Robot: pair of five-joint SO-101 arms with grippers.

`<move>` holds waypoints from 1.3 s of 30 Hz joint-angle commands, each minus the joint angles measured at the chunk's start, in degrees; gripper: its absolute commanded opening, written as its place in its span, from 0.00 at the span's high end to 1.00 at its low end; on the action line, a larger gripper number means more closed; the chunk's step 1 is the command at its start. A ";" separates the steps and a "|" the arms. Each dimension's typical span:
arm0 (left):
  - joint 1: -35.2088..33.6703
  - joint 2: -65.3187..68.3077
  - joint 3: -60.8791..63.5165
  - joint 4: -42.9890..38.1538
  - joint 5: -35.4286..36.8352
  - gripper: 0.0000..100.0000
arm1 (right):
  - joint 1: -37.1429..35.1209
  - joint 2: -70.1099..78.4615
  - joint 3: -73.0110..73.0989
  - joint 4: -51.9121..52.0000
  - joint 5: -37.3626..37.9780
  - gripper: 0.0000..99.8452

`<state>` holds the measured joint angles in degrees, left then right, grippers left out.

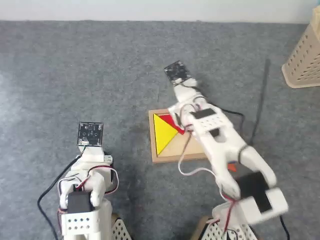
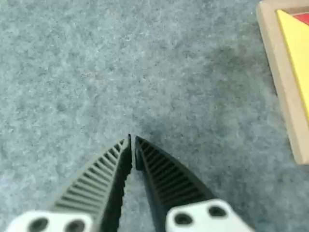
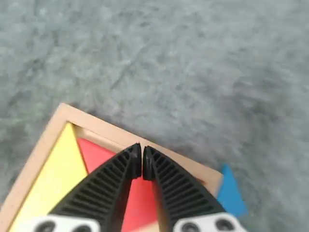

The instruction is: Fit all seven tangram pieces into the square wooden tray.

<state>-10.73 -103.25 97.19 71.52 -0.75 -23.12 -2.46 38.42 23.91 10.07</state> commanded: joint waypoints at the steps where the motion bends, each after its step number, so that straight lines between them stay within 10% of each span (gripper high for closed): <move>1: 0.18 -0.88 -0.66 0.09 0.44 0.99 | 2.95 -12.35 4.84 2.68 0.88 0.99; 39: 0.18 -0.88 -0.66 0.09 0.44 0.99 | 1.19 -4.70 -0.18 10.95 6.51 0.99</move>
<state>-10.64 -103.25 97.19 71.52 -0.75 -22.59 -1.05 41.85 31.12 15.52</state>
